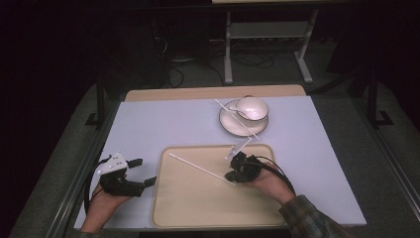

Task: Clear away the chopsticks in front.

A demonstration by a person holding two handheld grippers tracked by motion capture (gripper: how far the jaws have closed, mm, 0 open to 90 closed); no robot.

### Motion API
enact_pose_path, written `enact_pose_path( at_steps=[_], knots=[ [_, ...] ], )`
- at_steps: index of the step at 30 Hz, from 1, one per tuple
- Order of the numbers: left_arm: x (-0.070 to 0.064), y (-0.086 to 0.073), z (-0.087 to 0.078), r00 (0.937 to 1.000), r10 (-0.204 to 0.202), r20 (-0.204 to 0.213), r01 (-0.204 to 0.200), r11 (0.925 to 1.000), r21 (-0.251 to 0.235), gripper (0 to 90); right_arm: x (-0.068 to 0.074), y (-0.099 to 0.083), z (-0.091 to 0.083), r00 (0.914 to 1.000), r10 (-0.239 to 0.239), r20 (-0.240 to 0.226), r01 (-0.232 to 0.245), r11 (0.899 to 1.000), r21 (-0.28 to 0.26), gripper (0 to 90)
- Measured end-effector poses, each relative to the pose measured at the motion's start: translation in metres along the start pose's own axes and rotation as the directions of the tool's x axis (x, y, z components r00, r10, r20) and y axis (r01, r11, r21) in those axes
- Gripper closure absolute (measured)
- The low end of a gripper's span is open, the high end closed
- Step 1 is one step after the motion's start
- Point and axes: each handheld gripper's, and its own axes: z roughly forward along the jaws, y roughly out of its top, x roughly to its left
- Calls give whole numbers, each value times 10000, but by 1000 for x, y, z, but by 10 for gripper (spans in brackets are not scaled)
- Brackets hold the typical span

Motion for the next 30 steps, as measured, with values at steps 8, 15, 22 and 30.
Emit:
enact_pose_path(
  at_steps=[8,15,22,30],
  knots=[
    [0,0,0,10000,-3,23,3,10000,-11,125,17,2,7,9979,-484,-424,487,9988,77,894],
    [-4,2,4,9999,54,136,-52,9999,-100,139,27,5,10,9950,-766,-640,768,9970,16,893],
    [-13,16,22,9974,103,707,-96,9999,-102,345,17,-3,-4,9992,-337,-200,323,9971,-696,689],
    [-26,37,49,9925,237,1199,-255,9996,139,726,4,-22,-27,9977,603,325,-505,9679,-2461,279]
  ],
)
